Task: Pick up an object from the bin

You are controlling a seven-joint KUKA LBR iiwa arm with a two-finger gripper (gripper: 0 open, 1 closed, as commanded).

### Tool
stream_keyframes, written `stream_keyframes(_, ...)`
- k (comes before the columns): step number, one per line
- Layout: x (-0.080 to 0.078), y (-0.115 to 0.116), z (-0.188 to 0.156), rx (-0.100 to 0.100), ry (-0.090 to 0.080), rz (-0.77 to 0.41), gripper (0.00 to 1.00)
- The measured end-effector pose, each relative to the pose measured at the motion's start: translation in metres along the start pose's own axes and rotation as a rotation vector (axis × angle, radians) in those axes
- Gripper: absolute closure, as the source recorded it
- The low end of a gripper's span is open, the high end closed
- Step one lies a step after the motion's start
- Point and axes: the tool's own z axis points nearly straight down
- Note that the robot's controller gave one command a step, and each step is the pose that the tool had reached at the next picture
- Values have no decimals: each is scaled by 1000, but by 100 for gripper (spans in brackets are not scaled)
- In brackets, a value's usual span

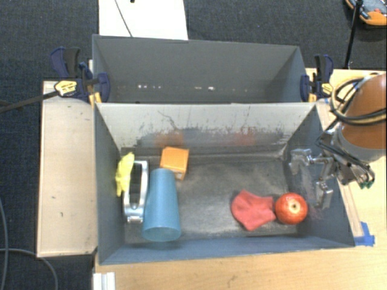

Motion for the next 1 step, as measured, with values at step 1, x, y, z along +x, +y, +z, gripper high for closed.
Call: stream_keyframes(1, 0, 0, -2, 1, -1, 0, 0)
